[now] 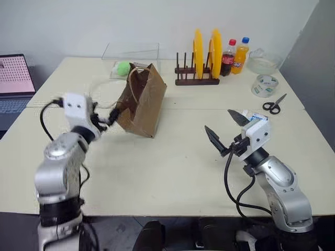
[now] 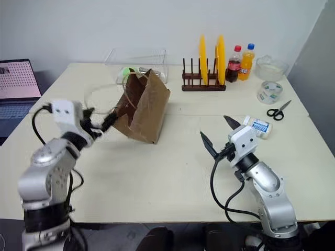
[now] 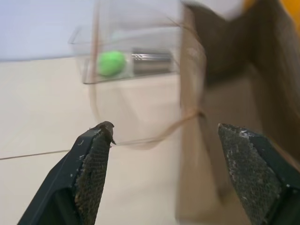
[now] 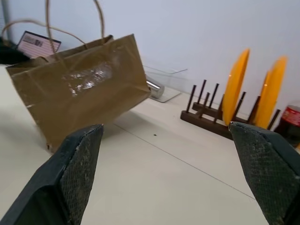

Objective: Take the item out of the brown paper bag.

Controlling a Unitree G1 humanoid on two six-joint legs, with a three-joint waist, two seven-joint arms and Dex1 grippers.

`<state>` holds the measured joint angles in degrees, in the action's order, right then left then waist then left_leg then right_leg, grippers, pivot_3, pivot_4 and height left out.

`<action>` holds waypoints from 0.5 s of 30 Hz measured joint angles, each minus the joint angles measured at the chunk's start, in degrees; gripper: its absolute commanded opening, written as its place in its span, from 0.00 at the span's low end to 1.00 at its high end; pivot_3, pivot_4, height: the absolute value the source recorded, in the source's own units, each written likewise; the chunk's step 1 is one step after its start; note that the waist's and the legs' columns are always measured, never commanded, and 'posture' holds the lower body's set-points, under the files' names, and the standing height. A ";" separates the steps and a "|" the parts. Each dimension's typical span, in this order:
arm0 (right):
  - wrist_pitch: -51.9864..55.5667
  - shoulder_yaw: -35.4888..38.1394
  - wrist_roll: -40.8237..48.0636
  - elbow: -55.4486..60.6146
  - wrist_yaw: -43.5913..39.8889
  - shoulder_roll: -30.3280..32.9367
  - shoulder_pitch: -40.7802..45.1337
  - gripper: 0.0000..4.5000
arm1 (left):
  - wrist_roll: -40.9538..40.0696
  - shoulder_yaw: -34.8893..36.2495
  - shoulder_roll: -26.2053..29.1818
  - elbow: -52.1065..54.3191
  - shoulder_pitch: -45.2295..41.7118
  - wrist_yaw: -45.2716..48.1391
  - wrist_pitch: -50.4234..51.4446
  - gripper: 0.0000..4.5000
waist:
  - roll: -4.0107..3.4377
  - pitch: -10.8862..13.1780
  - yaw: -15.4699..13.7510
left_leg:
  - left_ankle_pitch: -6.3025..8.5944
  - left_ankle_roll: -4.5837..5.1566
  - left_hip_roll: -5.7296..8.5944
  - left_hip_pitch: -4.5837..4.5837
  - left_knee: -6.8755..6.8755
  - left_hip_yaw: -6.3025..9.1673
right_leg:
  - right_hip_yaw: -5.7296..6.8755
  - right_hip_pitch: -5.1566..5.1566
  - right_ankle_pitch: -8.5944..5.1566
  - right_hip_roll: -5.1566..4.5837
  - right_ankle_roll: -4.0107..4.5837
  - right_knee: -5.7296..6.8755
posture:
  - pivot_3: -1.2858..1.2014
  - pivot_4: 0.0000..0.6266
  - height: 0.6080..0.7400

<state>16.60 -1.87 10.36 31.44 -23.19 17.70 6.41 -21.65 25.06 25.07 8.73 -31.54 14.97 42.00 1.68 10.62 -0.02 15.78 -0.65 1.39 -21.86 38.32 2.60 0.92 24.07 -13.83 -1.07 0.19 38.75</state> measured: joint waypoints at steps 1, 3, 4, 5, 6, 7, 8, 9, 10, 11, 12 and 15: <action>0.25 -0.18 0.00 -0.01 -0.03 0.00 0.32 1.00 | 0.44 0.62 1.31 -2.20 -3.48 -0.46 -2.27 0.84 | 0.09 -0.05 0.08 | 0.00 0.00 0.00 0.00 -0.03 -0.01 | -0.02 -0.01 0.01 0.00 0.01 -0.05 | 0.52 0.24 1.00; 0.42 -0.10 -0.04 -0.01 0.00 0.08 0.92 1.00 | 6.21 -3.45 7.64 -5.07 -5.14 1.90 -13.94 0.84 | 0.10 -0.06 0.58 | -0.03 -0.08 0.02 0.15 -0.25 -0.25 | -0.29 0.02 0.18 0.00 0.29 -0.09 | 0.52 0.24 1.00; 0.48 0.03 -0.05 -0.01 0.01 0.13 0.94 1.00 | 8.50 -4.90 9.37 -5.47 -5.58 2.67 -18.67 0.84 | 0.07 -0.07 0.64 | -0.10 -0.22 0.03 0.19 -0.30 -0.27 | -0.32 0.02 0.18 -0.01 0.31 -0.15 | 0.52 0.24 1.00; 0.59 -0.01 -0.05 -0.01 0.02 0.12 1.10 1.00 | 10.24 -6.03 10.09 -6.38 -6.22 3.08 -22.66 0.84 | 0.04 -0.09 0.56 | -0.12 -0.25 0.03 0.18 -0.32 -0.25 | -0.30 0.02 0.18 -0.02 0.31 -0.19 | 0.52 0.24 1.00; 0.65 -0.15 -0.05 -0.01 0.01 0.06 1.47 1.00 | 11.45 -6.86 10.19 -7.47 -6.54 3.11 -25.27 0.84 | 0.03 -0.09 0.46 | -0.12 -0.26 0.02 0.17 -0.34 -0.23 | -0.29 0.02 0.18 -0.02 0.31 -0.21 | 0.52 0.24 1.00; 0.66 -0.22 -0.05 -0.01 0.01 0.04 1.74 1.00 | 12.08 -7.55 10.17 -8.85 -6.32 3.25 -26.89 0.84 | 0.03 -0.09 0.45 | -0.12 -0.25 0.02 0.17 -0.33 -0.22 | -0.28 0.02 0.18 -0.02 0.31 -0.21 | 0.52 0.24 1.00; 0.66 -0.26 -0.06 -0.01 0.02 0.04 1.78 1.00 | 12.42 -8.00 10.16 -9.79 -5.85 3.42 -27.52 0.84 | 0.03 -0.09 0.45 | -0.11 -0.24 0.02 0.16 -0.32 -0.21 | -0.28 0.02 0.18 -0.02 0.31 -0.20 | 0.52 0.24 1.00; 0.67 -0.35 -0.08 -0.01 0.02 0.04 1.76 1.00 | 12.43 -8.19 10.04 -10.42 -4.76 3.65 -27.54 0.84 | 0.03 -0.09 0.49 | -0.02 -0.07 0.02 0.17 -0.32 -0.23 | -0.29 0.02 0.18 -0.02 0.31 -0.19 | 0.52 0.24 1.00; 0.68 -0.40 -0.11 -0.01 0.05 0.05 1.71 1.00 | 11.83 -7.98 9.34 -10.74 -3.11 3.71 -26.86 0.84 | 0.03 -0.09 0.51 | -0.01 -0.05 0.02 0.17 -0.29 -0.22 | -0.28 0.02 0.18 -0.02 0.30 -0.17 | 0.52 0.24 1.00; 0.67 -0.45 -0.12 0.03 0.06 0.05 1.58 1.00 | 10.89 -7.42 8.59 -9.99 -1.27 3.59 -25.56 0.84 | 0.03 -0.09 0.55 | 0.00 -0.04 0.00 0.17 -0.29 -0.22 | -0.28 0.02 0.18 -0.02 0.30 -0.17 | 0.52 0.24 1.00; 0.67 -0.48 -0.13 0.18 0.11 0.05 1.23 1.00 | 9.80 -6.63 7.70 -8.00 1.67 3.34 -24.19 0.84 | 0.03 -0.09 0.63 | 0.00 -0.04 -0.01 0.17 -0.29 -0.22 | -0.29 0.03 0.18 -0.02 0.30 -0.18 | 0.52 0.24 1.00; 0.64 -0.38 -0.21 0.75 0.73 0.07 0.06 1.00 | 7.21 -5.92 4.62 0.07 11.68 2.91 -20.43 0.84 | 0.03 -0.09 0.61 | 0.00 -0.05 -0.02 0.11 -0.29 -0.18 | -0.28 0.05 0.18 -0.02 0.31 -0.18 | 0.52 0.24 1.00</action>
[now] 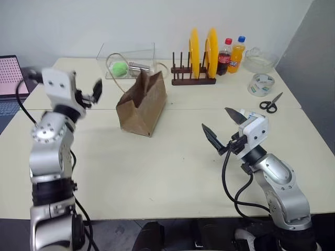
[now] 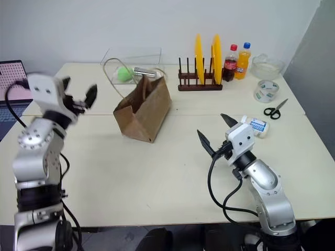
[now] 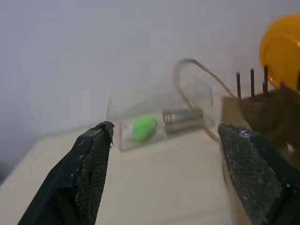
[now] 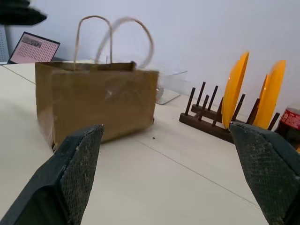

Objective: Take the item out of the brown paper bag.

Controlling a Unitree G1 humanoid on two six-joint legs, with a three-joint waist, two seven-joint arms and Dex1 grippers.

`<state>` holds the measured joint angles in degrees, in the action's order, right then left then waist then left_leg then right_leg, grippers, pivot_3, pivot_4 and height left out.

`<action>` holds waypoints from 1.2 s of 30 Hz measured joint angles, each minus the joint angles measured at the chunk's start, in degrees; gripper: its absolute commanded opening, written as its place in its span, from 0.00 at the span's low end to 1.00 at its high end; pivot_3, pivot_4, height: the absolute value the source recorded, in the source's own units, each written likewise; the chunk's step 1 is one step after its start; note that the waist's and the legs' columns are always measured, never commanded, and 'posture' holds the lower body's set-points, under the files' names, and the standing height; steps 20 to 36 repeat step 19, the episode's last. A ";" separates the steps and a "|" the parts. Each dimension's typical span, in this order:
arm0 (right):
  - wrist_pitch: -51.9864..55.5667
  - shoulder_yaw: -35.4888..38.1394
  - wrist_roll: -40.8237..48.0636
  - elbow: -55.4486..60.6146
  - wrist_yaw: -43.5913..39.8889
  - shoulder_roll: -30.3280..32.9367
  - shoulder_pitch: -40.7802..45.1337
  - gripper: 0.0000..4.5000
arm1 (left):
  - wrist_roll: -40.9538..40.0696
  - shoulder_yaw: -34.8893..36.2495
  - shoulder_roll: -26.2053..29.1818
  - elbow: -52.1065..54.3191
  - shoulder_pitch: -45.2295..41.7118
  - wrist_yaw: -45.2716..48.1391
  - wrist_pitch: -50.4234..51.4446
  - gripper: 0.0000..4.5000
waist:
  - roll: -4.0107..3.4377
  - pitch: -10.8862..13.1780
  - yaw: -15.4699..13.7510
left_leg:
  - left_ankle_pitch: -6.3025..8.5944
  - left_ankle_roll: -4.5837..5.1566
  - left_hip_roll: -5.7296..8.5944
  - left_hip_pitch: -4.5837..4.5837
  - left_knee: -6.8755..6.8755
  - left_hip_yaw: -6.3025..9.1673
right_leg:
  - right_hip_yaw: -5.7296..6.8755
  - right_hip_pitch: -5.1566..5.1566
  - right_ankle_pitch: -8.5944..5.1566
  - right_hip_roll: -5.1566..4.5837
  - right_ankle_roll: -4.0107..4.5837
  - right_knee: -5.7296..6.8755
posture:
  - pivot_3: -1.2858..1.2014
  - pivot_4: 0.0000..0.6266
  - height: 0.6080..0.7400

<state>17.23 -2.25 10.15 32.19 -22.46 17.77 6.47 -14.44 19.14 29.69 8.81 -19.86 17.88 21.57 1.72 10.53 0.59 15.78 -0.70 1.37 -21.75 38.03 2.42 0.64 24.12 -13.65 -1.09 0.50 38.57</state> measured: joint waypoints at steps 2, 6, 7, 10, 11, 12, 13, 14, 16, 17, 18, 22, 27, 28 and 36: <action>-0.09 0.00 0.00 0.34 0.27 -0.08 -0.89 1.00 | -1.07 -0.02 -1.96 6.00 6.26 -0.72 2.32 0.84 | 0.02 -0.01 -0.23 | 0.00 0.01 0.00 -0.02 0.02 0.06 | 0.03 -0.01 0.00 0.00 0.00 -0.02 | 0.52 0.24 1.00; -1.11 0.45 -1.22 0.34 1.81 -0.21 -2.43 1.00 | -1.82 0.00 -2.91 15.00 14.60 -1.36 5.62 0.84 | 0.03 -0.02 -0.44 | 0.01 0.02 0.00 0.01 0.03 0.08 | 0.06 -0.05 -0.17 0.00 -0.27 -0.03 | 0.52 0.24 1.00; -2.01 0.81 -1.79 0.27 2.29 -0.31 -3.37 1.00 | -2.32 0.06 -2.96 17.10 16.76 -1.20 6.29 0.84 | 0.03 -0.02 -0.44 | 0.01 0.02 0.00 0.03 0.03 0.08 | 0.06 -0.08 -0.18 0.00 -0.28 -0.03 | 0.52 0.24 1.00; -3.26 2.22 -1.35 -0.04 2.77 -1.50 -6.25 1.00 | -3.46 -0.16 -3.39 21.49 22.37 -0.65 8.21 0.84 | 0.02 -0.02 -0.45 | 0.01 0.03 0.00 0.04 0.02 0.09 | 0.06 -0.07 -0.19 0.00 -0.28 -0.01 | 0.52 0.24 1.00; -4.06 2.50 -1.20 -0.51 2.80 -1.69 -7.02 1.00 | -3.38 -0.92 -3.63 22.47 23.54 -0.63 8.28 0.84 | 0.03 -0.03 -0.46 | 0.01 0.03 0.00 0.03 0.02 0.08 | 0.07 -0.08 -0.19 0.01 -0.28 -0.02 | 0.52 0.24 1.00; -4.94 2.81 -1.32 -0.97 2.90 -1.78 -7.67 1.00 | -3.13 -1.92 -3.72 23.28 24.31 -0.59 8.21 0.84 | 0.03 -0.03 -0.47 | 0.01 0.03 0.00 0.04 0.02 0.07 | 0.06 -0.09 -0.19 0.01 -0.28 -0.02 | 0.52 0.24 1.00; -6.17 3.19 -1.98 -1.65 3.30 -1.96 -8.39 1.00 | -2.67 -3.63 -3.76 24.20 25.27 -0.38 7.96 0.84 | 0.03 -0.03 -0.48 | 0.01 0.03 0.02 0.04 0.02 0.06 | 0.05 -0.10 -0.20 0.01 -0.29 -0.03 | 0.52 0.24 1.00; -7.01 3.41 -2.27 -2.22 3.61 -2.00 -8.74 1.00 | -2.27 -5.10 -3.99 24.67 25.92 0.04 7.52 0.84 | 0.03 -0.04 -0.48 | 0.01 0.04 0.02 0.04 0.02 0.02 | 0.02 -0.09 -0.20 0.01 -0.28 -0.04 | 0.52 0.24 1.00; -8.00 3.49 -2.31 -2.61 3.79 -2.00 -9.39 1.00 | -1.78 -7.33 -4.53 24.77 26.49 0.70 6.16 0.84 | 0.02 -0.04 -0.49 | 0.01 0.04 0.00 0.05 0.02 0.04 | 0.04 -0.09 -0.20 0.03 -0.27 -0.03 | 0.52 0.24 1.00; -8.11 3.47 -2.31 -2.62 3.79 -1.99 -9.48 1.00 | -1.30 -8.27 -4.63 24.76 26.77 1.06 5.40 0.84 | 0.02 -0.04 -0.50 | 0.01 0.04 0.00 0.05 0.01 0.04 | 0.04 -0.08 -0.21 0.03 -0.26 -0.02 | 0.52 0.24 1.00; -8.15 3.47 -2.32 -2.62 3.82 -1.99 -9.48 1.00 | -0.90 -9.26 -4.66 24.73 26.97 1.55 4.88 0.84 | 0.02 -0.04 -0.49 | 0.01 0.04 0.00 0.05 0.01 0.04 | 0.04 -0.08 -0.21 0.03 -0.26 -0.01 | 0.52 0.24 1.00; -8.15 3.47 -2.34 -2.62 3.87 -1.99 -9.48 1.00 | -0.61 -9.98 -4.67 24.63 27.02 1.83 4.22 0.84 | 0.02 -0.04 -0.49 | 0.01 0.04 0.00 0.06 0.01 0.04 | 0.04 -0.08 -0.21 0.04 -0.26 -0.01 | 0.52 0.24 1.00; -8.15 3.47 -2.34 -2.62 3.87 -1.99 -9.48 1.00 | -0.61 -9.98 -4.67 24.63 27.02 1.83 4.22 0.84 | 0.02 -0.04 -0.49 | 0.01 0.04 0.00 0.06 0.01 0.04 | 0.04 -0.08 -0.21 0.04 -0.26 -0.01 | 0.52 0.24 1.00; -8.15 3.47 -2.34 -2.62 3.87 -1.99 -9.48 1.00 | -0.61 -9.98 -4.67 24.63 27.02 1.83 4.22 0.84 | 0.02 -0.04 -0.49 | 0.01 0.04 0.00 0.06 0.01 0.04 | 0.04 -0.08 -0.21 0.04 -0.26 -0.01 | 0.52 0.24 1.00; -8.15 3.47 -2.34 -2.62 3.87 -1.99 -9.48 1.00 | -0.61 -9.98 -4.67 24.63 27.02 1.83 4.22 0.84 | 0.02 -0.04 -0.49 | 0.01 0.04 0.00 0.06 0.01 0.04 | 0.04 -0.08 -0.21 0.04 -0.26 -0.01 | 0.52 0.24 1.00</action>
